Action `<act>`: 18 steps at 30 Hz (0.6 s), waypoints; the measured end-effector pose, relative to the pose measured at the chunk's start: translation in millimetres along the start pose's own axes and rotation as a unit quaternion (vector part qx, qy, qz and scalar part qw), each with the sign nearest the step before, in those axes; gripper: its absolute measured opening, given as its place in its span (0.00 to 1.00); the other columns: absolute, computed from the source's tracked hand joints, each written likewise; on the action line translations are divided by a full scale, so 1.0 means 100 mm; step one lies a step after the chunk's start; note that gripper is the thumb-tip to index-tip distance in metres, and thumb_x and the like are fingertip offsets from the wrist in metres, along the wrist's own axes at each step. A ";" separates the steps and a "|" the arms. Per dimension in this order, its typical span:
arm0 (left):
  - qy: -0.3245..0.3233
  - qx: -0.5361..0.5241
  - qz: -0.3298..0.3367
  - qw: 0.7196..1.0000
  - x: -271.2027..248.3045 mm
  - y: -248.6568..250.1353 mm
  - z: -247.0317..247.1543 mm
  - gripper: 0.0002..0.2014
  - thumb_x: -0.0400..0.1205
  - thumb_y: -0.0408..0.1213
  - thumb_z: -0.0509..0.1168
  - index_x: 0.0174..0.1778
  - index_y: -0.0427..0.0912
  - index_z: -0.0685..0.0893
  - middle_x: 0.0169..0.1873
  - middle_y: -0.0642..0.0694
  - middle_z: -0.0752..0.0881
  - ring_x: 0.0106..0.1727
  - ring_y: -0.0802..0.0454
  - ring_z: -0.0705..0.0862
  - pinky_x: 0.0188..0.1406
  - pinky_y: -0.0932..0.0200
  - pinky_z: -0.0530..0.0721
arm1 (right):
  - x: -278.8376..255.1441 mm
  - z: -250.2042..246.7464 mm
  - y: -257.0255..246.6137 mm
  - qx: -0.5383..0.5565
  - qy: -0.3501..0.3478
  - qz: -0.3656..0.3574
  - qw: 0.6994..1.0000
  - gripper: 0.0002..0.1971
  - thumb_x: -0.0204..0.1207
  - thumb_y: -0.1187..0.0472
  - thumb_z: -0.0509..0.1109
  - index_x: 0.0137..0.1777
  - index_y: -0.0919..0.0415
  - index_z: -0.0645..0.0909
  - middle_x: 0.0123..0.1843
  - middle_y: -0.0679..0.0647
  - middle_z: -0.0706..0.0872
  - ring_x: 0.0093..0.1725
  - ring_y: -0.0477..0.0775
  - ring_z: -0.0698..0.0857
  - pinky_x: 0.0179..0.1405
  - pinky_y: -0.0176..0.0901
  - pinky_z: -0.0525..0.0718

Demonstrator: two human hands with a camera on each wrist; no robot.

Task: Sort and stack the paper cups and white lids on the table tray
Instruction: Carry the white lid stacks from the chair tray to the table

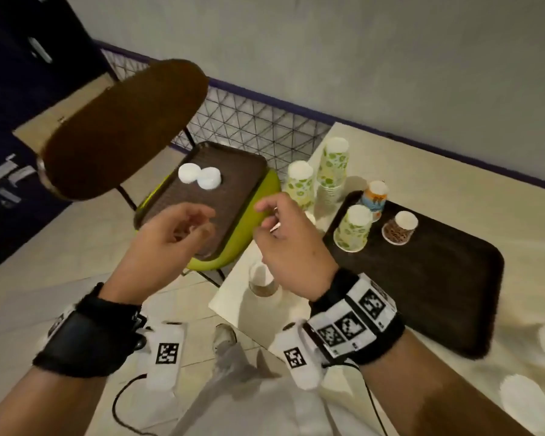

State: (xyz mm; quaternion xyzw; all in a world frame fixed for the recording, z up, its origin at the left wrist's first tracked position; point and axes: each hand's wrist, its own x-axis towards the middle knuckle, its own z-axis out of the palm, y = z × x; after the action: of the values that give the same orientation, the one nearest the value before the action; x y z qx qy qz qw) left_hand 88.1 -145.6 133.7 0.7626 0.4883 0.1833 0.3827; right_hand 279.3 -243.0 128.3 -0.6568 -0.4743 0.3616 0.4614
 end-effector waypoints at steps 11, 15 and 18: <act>0.029 -0.038 -0.100 0.994 1.83 -1.78 -1.04 0.19 0.86 0.48 0.69 0.73 0.56 0.76 0.48 0.55 0.85 0.43 0.61 0.83 0.37 0.62 0.75 | 2.03 2.04 -0.17 0.025 0.047 0.196 0.979 0.23 0.81 0.59 0.67 0.74 0.43 0.69 0.70 0.54 0.66 0.55 0.54 0.81 0.64 0.61 0.86; -0.005 0.013 -0.096 0.995 2.46 -2.16 -0.98 0.30 0.84 0.48 0.71 0.82 0.54 0.69 0.61 0.42 0.82 0.49 0.54 0.84 0.50 0.53 0.82 | 2.69 2.23 0.09 -0.063 0.073 0.259 0.961 0.28 0.81 0.55 0.68 0.81 0.46 0.67 0.75 0.57 0.62 0.68 0.65 0.77 0.76 0.55 0.74; -0.026 0.050 -0.101 0.993 2.87 -2.43 -0.80 0.40 0.81 0.44 0.75 0.87 0.52 0.61 0.71 0.36 0.74 0.65 0.43 0.80 0.72 0.47 0.79 | 3.15 2.34 0.35 -0.128 0.091 0.271 0.950 0.34 0.79 0.56 0.71 0.84 0.49 0.64 0.80 0.59 0.60 0.76 0.69 0.67 0.75 0.55 0.71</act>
State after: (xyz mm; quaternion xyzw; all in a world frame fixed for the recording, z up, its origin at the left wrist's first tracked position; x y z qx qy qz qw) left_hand 20.2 196.9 -27.6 0.7318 0.5614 0.0994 0.3733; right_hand 166.9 115.6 9.9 -0.8446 -0.2764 0.3475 0.2992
